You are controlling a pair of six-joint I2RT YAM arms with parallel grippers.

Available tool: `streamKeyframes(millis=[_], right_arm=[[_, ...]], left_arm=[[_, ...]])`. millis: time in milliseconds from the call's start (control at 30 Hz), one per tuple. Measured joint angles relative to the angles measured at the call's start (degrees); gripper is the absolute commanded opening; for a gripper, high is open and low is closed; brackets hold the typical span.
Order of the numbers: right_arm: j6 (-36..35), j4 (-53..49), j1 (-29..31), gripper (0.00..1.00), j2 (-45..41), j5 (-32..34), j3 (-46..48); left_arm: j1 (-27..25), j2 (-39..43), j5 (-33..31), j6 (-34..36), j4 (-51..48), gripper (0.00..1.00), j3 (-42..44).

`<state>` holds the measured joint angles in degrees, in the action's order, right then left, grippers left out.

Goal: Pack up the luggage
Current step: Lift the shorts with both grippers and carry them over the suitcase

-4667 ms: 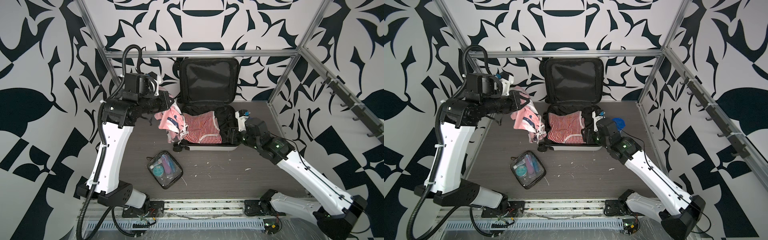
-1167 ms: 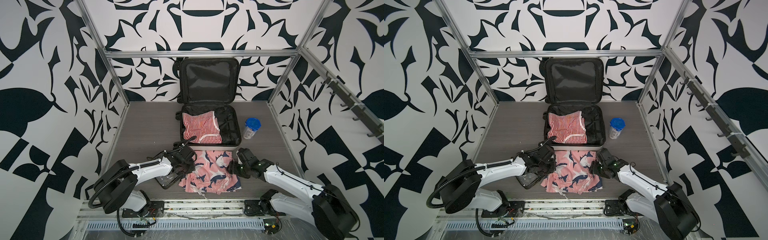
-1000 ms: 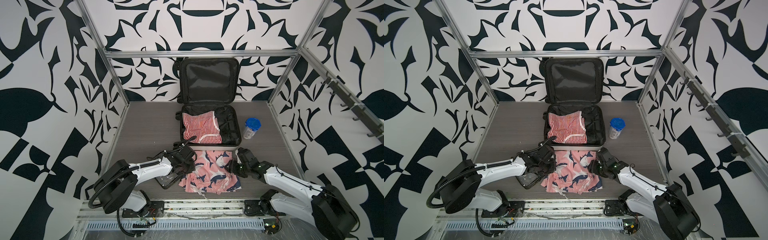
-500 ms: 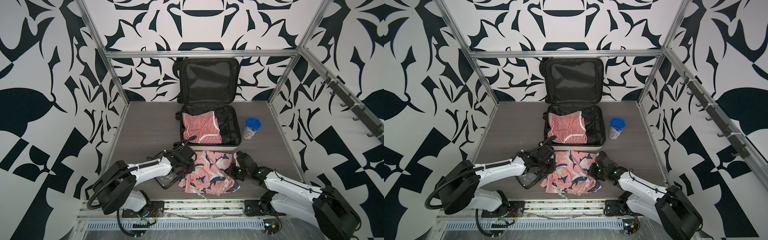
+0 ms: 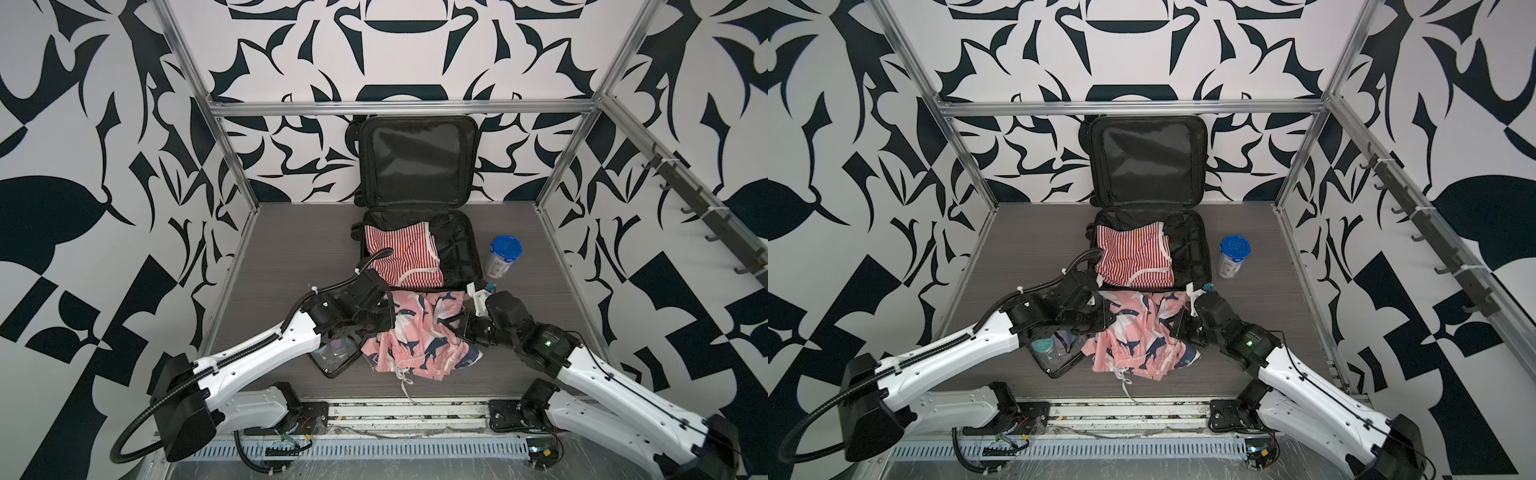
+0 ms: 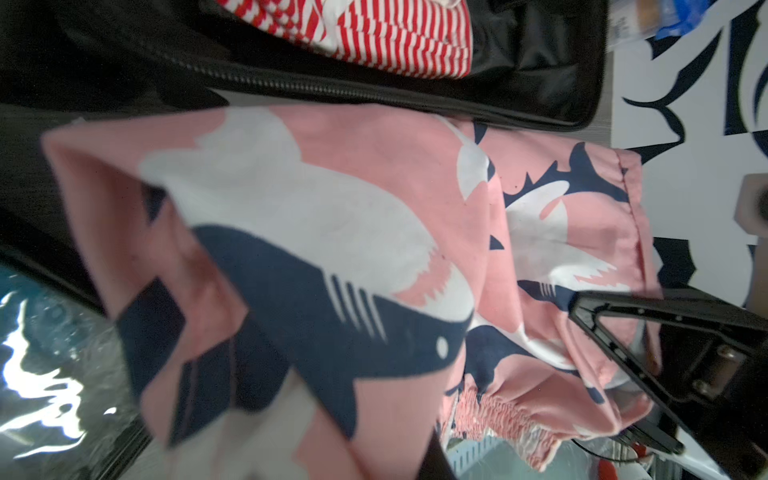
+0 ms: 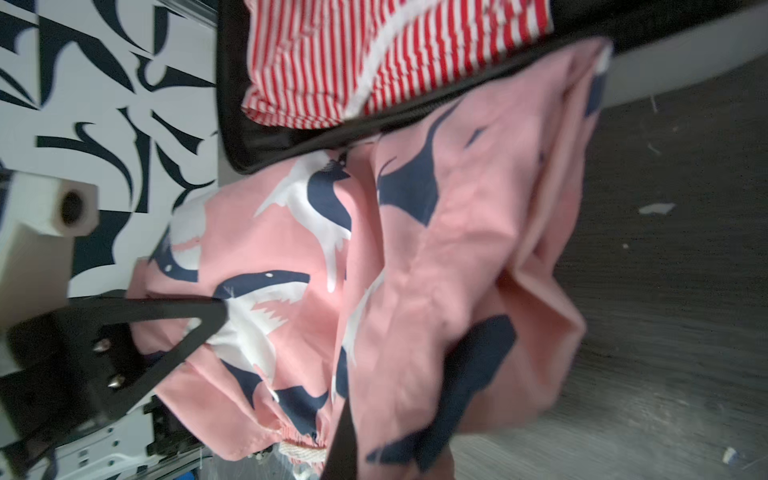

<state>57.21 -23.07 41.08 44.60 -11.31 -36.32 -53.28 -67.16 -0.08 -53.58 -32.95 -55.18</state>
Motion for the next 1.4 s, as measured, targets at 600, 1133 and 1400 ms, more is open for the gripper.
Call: streamKeyframes(millis=[600,1133,1400], right_arm=[[-14.71,-10.36,-6.05,0.00,18.08,2.10,-38.77],[-18.71,-9.25,-24.35,0.00,43.45,-11.93,-61.90],[-20.28,-9.27,-27.02,0.00,54.29,-15.23,-70.10]], left_arm=[[11.98,-9.44,2.14,13.18,-4.48,0.00,-30.99],[25.94,-36.39,14.95,19.10,-4.13,0.00,-60.43],[29.20,-46.51,18.88,18.93,-3.43,0.00,-69.44]])
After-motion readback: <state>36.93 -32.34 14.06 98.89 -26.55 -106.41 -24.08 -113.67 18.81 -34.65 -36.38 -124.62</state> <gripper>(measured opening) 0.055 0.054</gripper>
